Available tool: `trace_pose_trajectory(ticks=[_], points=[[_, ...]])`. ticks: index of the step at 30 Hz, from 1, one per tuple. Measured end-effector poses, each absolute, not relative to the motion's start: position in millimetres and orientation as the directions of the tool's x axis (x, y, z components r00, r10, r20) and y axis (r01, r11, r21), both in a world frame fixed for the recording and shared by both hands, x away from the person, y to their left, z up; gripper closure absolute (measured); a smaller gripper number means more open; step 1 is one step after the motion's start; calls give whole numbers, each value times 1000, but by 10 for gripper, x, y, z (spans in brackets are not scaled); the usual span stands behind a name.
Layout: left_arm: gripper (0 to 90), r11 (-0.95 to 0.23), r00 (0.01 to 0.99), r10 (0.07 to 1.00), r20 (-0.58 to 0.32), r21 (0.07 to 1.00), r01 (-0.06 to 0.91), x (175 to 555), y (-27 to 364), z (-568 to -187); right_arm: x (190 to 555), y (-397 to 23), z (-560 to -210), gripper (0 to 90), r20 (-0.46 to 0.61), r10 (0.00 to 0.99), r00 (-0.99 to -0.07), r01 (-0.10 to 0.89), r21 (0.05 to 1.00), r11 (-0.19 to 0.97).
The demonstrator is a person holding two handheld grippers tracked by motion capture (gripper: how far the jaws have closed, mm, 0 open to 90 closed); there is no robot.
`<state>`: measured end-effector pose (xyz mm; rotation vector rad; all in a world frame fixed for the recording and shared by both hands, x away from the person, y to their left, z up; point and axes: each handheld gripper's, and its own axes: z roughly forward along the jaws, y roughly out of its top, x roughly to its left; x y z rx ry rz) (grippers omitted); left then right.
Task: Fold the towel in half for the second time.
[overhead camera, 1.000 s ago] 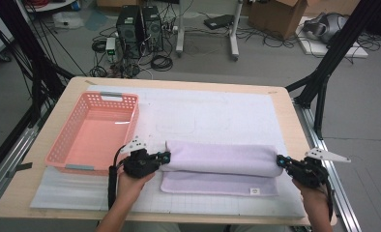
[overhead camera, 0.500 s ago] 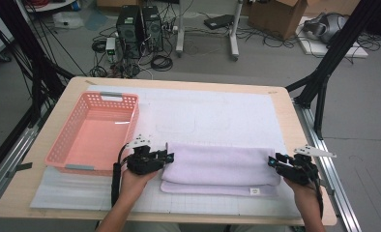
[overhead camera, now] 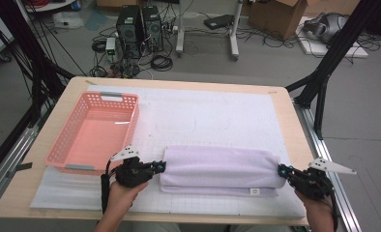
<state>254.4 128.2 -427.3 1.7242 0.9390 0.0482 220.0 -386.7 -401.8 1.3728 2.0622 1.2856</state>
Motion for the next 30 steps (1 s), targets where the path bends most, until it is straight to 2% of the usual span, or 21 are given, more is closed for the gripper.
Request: trace_pose_trajectory(ticks=[3,6,8,10,15,18,21,23,25,27,28,29,30], points=[[771,-85,694,577,-430,814,574,2469,1305,-4310,2072,-3899,-4074,804,204,860,-468,594,793,135],[543,-98,713,562,-419,822,561,2477,1332,-4328,2002,-3959,-4114,612,200,876,-438,599,792,119],[461,-62,694,588,-416,832,551,2529,1349,-4303,2008,-4007,-4057,590,210,884,-419,575,814,79],[429,-44,685,608,-402,845,534,2589,1351,-4264,2060,-4022,-3979,569,196,894,-402,549,834,64],[448,-56,661,666,-345,861,506,2854,1300,-4265,2401,-3943,-3961,599,152,899,-411,533,840,102],[485,-56,613,698,-372,824,564,3038,1246,-4338,2676,-3831,-4098,609,146,880,-451,570,806,158],[521,-53,591,704,-393,802,596,3134,1217,-4365,2865,-3724,-4226,576,132,878,-460,605,771,200],[523,-68,582,714,-389,789,611,3233,1161,-4401,2952,-3674,-4283,539,129,876,-464,619,755,217],[522,-85,574,721,-388,772,629,3270,1106,-4451,3024,-3632,-4332,538,101,874,-476,627,735,257],[534,-110,576,719,-389,755,646,3295,1046,-4503,3067,-3609,-4361,571,94,874,-476,637,722,269],[569,-117,578,722,-381,756,644,3298,1019,-4517,3082,-3605,-4370,599,91,874,-478,637,721,273],[614,-129,582,731,-357,765,632,3294,1000,-4518,3090,-3605,-4373,657,79,873,-481,635,718,285],[724,-138,581,742,-334,773,620,3289,990,-4513,3096,-3605,-4377,745,66,872,-485,630,718,296]])
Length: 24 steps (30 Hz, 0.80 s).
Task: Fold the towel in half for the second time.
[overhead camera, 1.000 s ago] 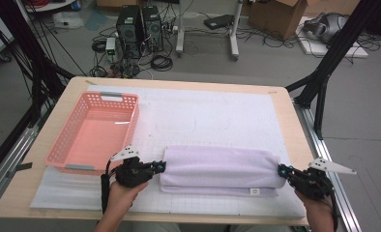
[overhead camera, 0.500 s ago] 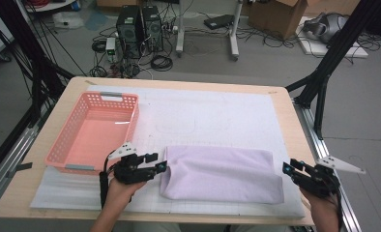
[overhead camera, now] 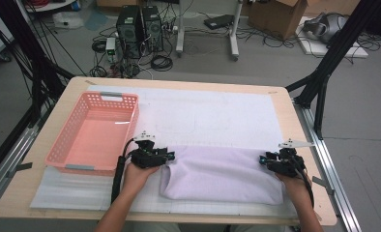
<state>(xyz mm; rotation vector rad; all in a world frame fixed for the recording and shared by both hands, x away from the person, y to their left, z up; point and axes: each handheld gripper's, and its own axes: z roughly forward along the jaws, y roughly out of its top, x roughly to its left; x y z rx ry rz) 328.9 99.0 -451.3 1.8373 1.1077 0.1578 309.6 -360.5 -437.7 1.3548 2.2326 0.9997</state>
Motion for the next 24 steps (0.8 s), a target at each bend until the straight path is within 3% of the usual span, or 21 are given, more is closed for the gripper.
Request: trace_pose_trajectory(ticks=[1,2,6,12,13,15,17,19,24], points=[[822,-130,575,750,-327,779,613,3288,995,-4502,3100,-3609,-4371,824,63,867,-494,624,720,304],[838,-107,567,752,-336,787,608,3287,1006,-4488,3091,-3606,-4353,857,62,868,-493,621,723,301],[848,0,531,761,-373,818,575,3300,1081,-4428,3103,-3661,-4278,871,90,887,-454,594,773,225],[844,-11,490,808,-326,824,566,3445,936,-4381,3253,-3647,-4324,860,19,934,-358,576,792,205],[810,-10,469,829,-305,830,557,3466,929,-4382,3277,-3650,-4346,824,27,937,-349,590,783,197],[646,33,435,832,-343,814,580,3506,971,-4392,3284,-3677,-4347,678,59,941,-333,592,789,161],[515,20,454,814,-364,797,603,3509,1009,-4402,3232,-3733,-4297,618,83,940,-330,576,807,132],[461,-48,491,811,-318,800,598,3487,1002,-4413,3177,-3792,-4260,542,130,930,-345,579,809,102],[375,-121,546,766,-339,757,642,3521,886,-4526,3141,-3806,-4368,447,132,914,-384,643,749,162]])
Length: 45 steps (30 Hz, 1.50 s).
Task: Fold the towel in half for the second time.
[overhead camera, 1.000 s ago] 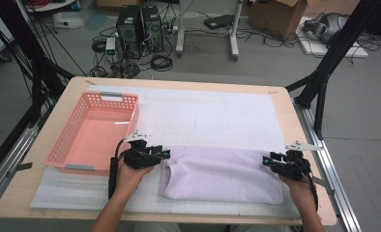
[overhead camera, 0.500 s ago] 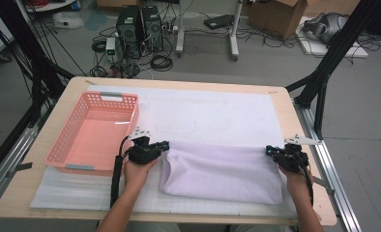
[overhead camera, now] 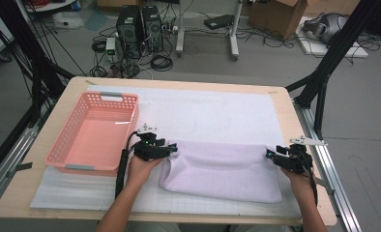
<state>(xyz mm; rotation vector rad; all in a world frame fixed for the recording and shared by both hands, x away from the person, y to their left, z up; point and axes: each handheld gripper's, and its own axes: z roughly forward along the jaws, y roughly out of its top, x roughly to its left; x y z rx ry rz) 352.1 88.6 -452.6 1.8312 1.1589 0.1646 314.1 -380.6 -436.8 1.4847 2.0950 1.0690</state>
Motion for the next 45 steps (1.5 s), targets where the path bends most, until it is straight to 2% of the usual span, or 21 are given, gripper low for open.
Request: trace_pose_trajectory(ticks=[2,4,6,7,8,10,12,14,16,20,23,27,29,30,32,33,35,37,40,43,45], points=[[347,-145,561,768,-309,770,622,3506,842,-4526,3153,-3775,-4441,426,136,910,-392,669,721,181],[365,-189,582,771,-260,778,599,3480,810,-4525,3143,-3753,-4458,433,138,911,-388,666,725,174],[499,-244,610,767,-201,787,566,3445,775,-4522,3137,-3729,-4453,548,138,905,-403,663,725,185],[591,-228,622,742,-251,777,587,3450,774,-4529,3132,-3709,-4449,624,143,897,-419,662,724,194],[742,-210,614,735,-287,765,609,3454,763,-4539,3133,-3692,-4447,722,154,887,-435,663,722,200],[792,-203,611,737,-289,768,608,3463,760,-4534,3141,-3678,-4441,787,180,877,-445,670,717,193],[805,-171,595,751,-286,787,593,3475,786,-4504,3162,-3723,-4440,807,203,872,-445,667,725,172],[807,-104,572,762,-304,813,572,3497,821,-4439,3184,-3767,-4404,812,205,879,-430,639,757,136],[807,-94,567,771,-292,827,554,3562,826,-4358,3250,-3801,-4345,811,224,883,-413,619,780,91],[805,-39,531,786,-317,831,554,3787,816,-4297,3495,-3766,-4259,810,178,901,-395,600,793,107],[803,-23,491,802,-340,804,595,3960,821,-4376,3678,-3748,-4240,809,161,909,-384,594,797,110],[797,-10,464,818,-339,798,602,4070,791,-4477,3843,-3696,-4262,809,129,921,-367,586,801,121],[729,12,433,830,-351,788,615,4084,800,-4504,3895,-3686,-4305,801,132,926,-355,605,788,119],[650,24,421,832,-361,782,623,4084,822,-4500,3905,-3679,-4323,776,134,929,-346,617,778,118],[483,57,409,822,-397,771,634,4068,872,-4458,3900,-3688,-4329,651,147,930,-336,628,771,105],[464,56,424,814,-398,780,624,4043,893,-4419,3882,-3706,-4306,610,158,929,-335,624,776,93],[465,37,464,799,-383,802,597,3974,896,-4332,3817,-3733,-4233,567,186,920,-344,605,793,66],[506,13,510,771,-381,811,585,3924,880,-4277,3742,-3741,-4166,562,191,914,-359,596,800,67],[525,-13,515,777,-363,808,589,3934,839,-4291,3669,-3721,-4133,579,160,911,-380,593,798,107],[611,-27,508,791,-341,810,586,3963,816,-4336,3644,-3704,-4135,580,163,911,-379,601,792,108],[612,-64,512,796,-324,795,603,4009,762,-4419,3632,-3690,-4133,578,159,910,-382,606,787,117]])
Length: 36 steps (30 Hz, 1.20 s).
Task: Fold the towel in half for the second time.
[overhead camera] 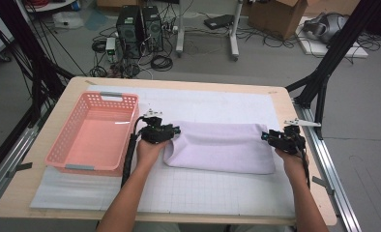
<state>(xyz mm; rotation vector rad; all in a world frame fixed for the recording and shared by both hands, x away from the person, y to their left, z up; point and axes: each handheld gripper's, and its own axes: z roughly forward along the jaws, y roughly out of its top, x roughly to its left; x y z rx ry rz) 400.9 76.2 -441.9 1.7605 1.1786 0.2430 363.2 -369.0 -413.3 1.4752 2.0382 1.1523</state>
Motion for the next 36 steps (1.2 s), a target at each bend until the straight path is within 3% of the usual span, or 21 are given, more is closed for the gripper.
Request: trace_pose_trajectory(ticks=[3,5,7,14,16,17,19,23,24,28,34,36], points=[[611,-147,531,812,-243,795,588,4011,692,-4479,3627,-3681,-4131,578,155,906,-393,605,786,128],[670,-193,542,821,-180,806,559,3996,642,-4482,3633,-3674,-4139,578,163,904,-395,608,784,125],[861,-251,558,822,-112,808,532,3985,621,-4479,3643,-3660,-4151,578,153,903,-402,607,782,138],[883,-41,457,861,-224,864,501,4040,771,-4396,3677,-3595,-4188,574,146,901,-409,607,781,149],[895,-32,424,880,-216,863,504,4057,799,-4409,3689,-3600,-4202,573,156,903,-401,609,781,136],[863,-35,421,881,-218,856,516,4067,804,-4434,3691,-3602,-4207,572,159,904,-397,612,780,131],[584,-23,405,879,-252,826,563,4084,808,-4474,3690,-3610,-4212,568,162,905,-394,617,776,129],[470,-36,412,877,-246,822,568,4091,796,-4497,3689,-3642,-4207,565,159,910,-384,618,777,125],[490,-51,423,872,-246,814,578,4097,789,-4515,3692,-3653,-4207,565,150,912,-383,613,779,130],[835,-106,467,861,-203,826,554,4064,764,-4485,3694,-3725,-4210,626,154,930,-334,635,766,101],[857,-44,475,839,-266,837,546,4048,842,-4418,3730,-3773,-4264,612,174,926,-335,671,734,104],[861,-18,476,828,-296,835,550,4054,865,-4409,3777,-3759,-4315,700,196,918,-345,682,725,101]])
